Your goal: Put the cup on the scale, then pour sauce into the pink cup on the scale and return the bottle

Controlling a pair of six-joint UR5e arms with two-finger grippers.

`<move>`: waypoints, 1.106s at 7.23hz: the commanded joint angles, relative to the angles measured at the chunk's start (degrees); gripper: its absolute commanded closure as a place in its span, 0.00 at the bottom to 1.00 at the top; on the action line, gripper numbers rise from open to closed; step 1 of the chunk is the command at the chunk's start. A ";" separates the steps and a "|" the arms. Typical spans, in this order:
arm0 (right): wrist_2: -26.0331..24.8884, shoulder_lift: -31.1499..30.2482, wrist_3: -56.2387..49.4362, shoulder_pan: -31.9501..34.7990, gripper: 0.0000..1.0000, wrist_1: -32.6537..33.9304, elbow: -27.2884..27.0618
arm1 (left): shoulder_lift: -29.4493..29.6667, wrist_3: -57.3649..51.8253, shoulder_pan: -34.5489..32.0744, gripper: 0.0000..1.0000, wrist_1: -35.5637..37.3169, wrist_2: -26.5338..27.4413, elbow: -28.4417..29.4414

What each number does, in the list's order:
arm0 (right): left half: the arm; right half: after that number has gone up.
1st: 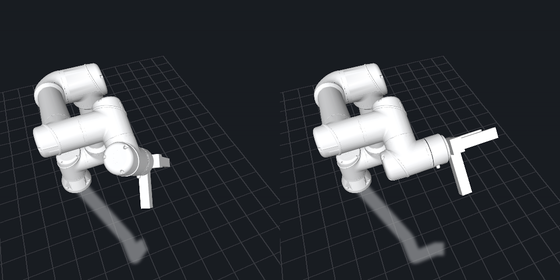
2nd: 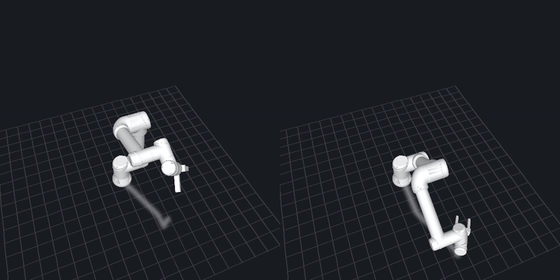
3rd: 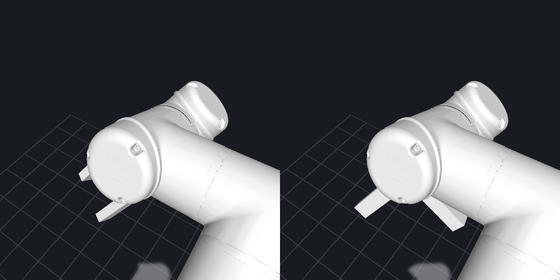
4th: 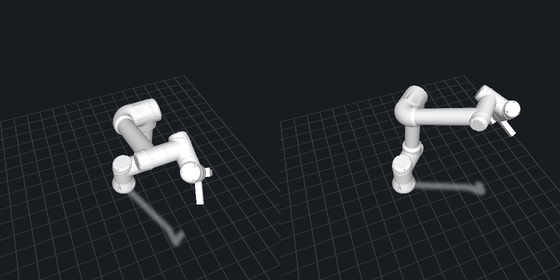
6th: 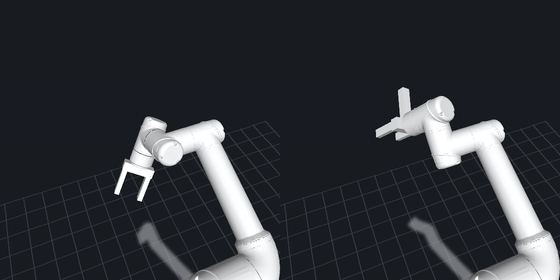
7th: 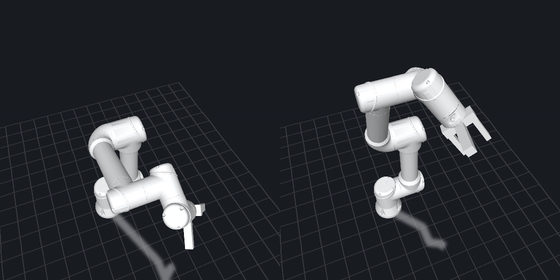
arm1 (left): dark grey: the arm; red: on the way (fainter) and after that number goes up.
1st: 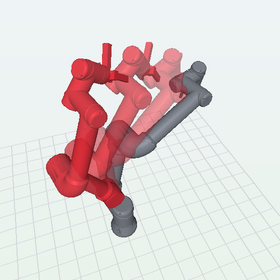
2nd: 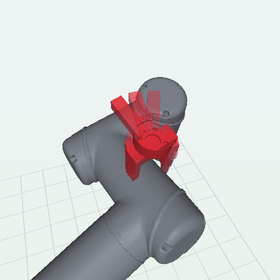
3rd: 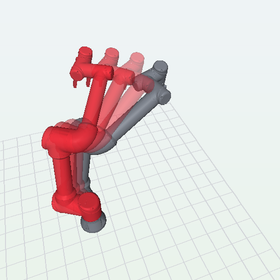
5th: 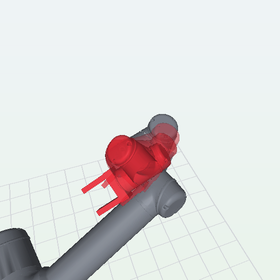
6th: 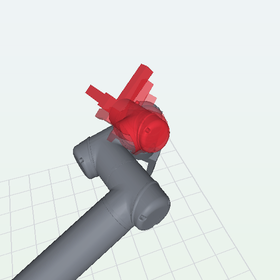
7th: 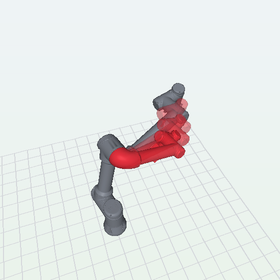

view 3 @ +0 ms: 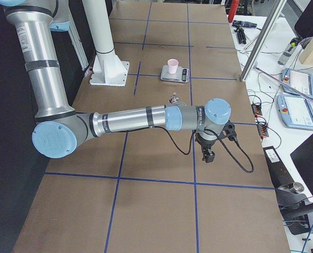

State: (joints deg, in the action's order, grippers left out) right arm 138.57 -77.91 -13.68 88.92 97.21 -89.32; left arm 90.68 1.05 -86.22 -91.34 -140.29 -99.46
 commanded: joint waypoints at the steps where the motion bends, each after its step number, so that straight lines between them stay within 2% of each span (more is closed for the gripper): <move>1: -1.89 0.04 -0.99 -1.63 0.00 0.44 -0.59 | -3.49 0.45 -1.85 0.00 1.24 3.15 -5.14; 2: -6.07 0.04 -1.08 -2.78 0.00 0.70 -1.11 | -4.01 0.36 -2.28 0.00 1.33 7.96 -5.22; 3: -6.81 0.04 -1.08 -3.05 0.00 0.70 -0.77 | -3.32 0.79 -3.24 0.00 2.73 10.27 -4.00; 4: -6.82 0.12 -1.08 -2.96 0.00 0.88 -0.42 | -2.18 0.80 -3.25 0.00 2.65 10.38 -0.77; 6: -6.64 0.13 -1.08 -2.88 0.00 1.05 -0.94 | -4.45 0.62 -3.52 0.00 2.30 8.73 -1.61; 8: -6.12 -0.40 -1.00 -2.88 0.00 0.88 -0.77 | -2.98 0.80 -3.34 0.00 2.82 8.98 0.48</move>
State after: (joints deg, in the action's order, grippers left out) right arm 132.11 -78.05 -14.75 86.04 98.18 -90.22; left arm 86.74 1.63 -89.63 -88.95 -131.17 -100.15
